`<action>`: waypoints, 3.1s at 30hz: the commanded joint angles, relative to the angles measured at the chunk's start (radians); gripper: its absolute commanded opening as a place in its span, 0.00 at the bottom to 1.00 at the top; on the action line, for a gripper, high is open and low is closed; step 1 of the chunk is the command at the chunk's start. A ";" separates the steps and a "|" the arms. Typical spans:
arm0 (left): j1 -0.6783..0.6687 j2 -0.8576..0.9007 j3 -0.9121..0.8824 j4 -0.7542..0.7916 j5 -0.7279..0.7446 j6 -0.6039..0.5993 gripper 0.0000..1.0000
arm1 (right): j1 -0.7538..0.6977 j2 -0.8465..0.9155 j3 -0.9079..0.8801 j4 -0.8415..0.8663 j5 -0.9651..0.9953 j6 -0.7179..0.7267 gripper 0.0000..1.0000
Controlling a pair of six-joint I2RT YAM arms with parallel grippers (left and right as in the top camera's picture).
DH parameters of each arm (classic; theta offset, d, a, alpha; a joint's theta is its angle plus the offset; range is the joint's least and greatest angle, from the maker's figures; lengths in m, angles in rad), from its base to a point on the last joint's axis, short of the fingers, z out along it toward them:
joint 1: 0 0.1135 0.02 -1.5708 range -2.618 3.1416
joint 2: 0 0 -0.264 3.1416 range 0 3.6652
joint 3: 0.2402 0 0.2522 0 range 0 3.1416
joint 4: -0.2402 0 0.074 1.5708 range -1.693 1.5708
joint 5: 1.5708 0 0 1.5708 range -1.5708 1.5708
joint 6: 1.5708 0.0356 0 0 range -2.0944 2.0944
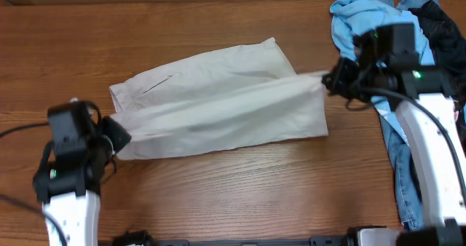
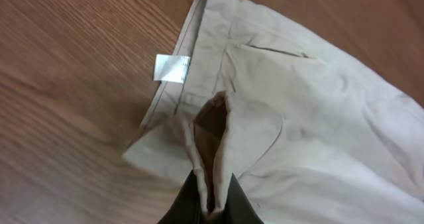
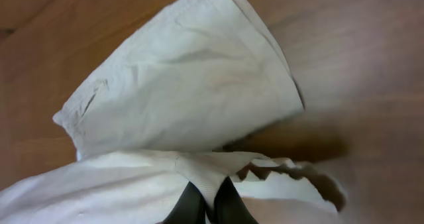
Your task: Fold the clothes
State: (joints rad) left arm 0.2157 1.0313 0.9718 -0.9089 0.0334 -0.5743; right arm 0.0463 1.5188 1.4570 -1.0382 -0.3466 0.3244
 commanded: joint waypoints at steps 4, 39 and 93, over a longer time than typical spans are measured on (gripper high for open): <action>0.007 0.153 0.027 0.099 -0.114 -0.035 0.04 | 0.053 0.105 0.070 0.144 0.141 -0.049 0.04; 0.007 0.494 0.027 0.512 -0.155 -0.062 0.45 | 0.133 0.372 0.069 0.621 0.163 -0.068 0.40; -0.034 0.829 0.026 0.789 -0.110 -0.081 0.15 | 0.138 0.717 0.048 0.815 0.099 -0.116 0.23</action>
State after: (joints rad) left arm 0.1799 1.8271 0.9771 -0.1211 -0.0227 -0.5983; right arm 0.1791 2.2051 1.4986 -0.2249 -0.2031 0.2089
